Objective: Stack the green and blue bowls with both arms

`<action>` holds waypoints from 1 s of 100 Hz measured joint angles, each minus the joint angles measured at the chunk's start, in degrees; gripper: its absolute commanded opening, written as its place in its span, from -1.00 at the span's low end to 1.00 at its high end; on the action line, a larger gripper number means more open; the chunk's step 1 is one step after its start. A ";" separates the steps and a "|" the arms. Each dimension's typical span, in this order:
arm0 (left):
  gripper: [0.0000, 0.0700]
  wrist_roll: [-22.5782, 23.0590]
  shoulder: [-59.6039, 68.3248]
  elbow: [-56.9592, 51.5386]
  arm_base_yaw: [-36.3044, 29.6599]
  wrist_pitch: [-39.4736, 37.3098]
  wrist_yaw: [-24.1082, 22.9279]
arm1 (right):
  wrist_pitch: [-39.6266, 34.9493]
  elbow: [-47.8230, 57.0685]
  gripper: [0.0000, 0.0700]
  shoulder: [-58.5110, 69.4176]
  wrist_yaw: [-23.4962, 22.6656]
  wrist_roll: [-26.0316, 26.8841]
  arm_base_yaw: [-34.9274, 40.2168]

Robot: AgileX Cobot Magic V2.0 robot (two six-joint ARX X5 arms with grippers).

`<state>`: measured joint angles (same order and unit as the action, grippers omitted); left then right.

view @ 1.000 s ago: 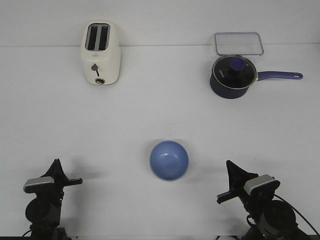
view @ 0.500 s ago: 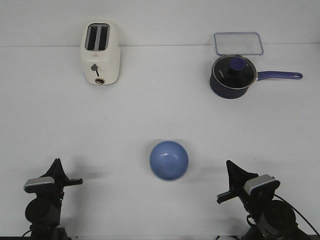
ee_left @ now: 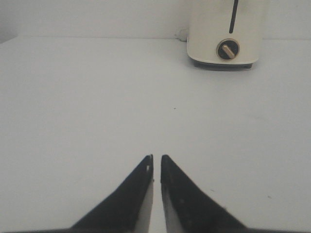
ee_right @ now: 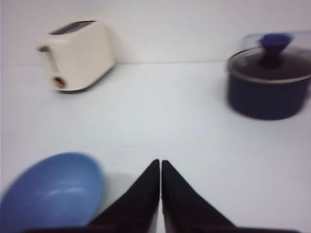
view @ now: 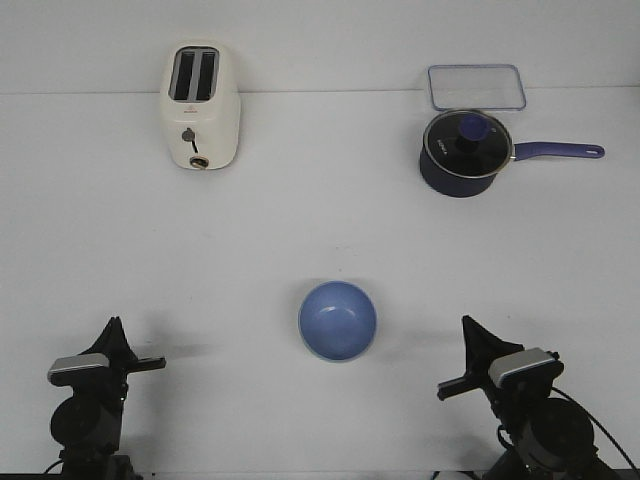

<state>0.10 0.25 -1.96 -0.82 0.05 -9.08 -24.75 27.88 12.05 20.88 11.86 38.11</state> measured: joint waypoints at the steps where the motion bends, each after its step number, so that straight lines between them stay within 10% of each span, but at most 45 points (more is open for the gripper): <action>1: -0.96 0.00 0.00 0.00 0.00 0.00 0.00 | 0.61 -0.31 -0.98 -0.07 -0.31 -0.42 -0.87; 33: -0.96 0.00 0.00 0.00 0.00 0.00 0.00 | 22.97 -21.92 -0.98 -7.21 -21.90 -10.67 -33.75; 100: -0.96 0.00 0.00 0.00 0.00 0.00 0.00 | 18.62 -27.02 -0.98 -11.98 -22.36 -11.63 -37.11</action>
<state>0.10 0.25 -1.96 -0.82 0.05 -9.08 -6.13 0.86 0.08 -1.48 0.23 0.99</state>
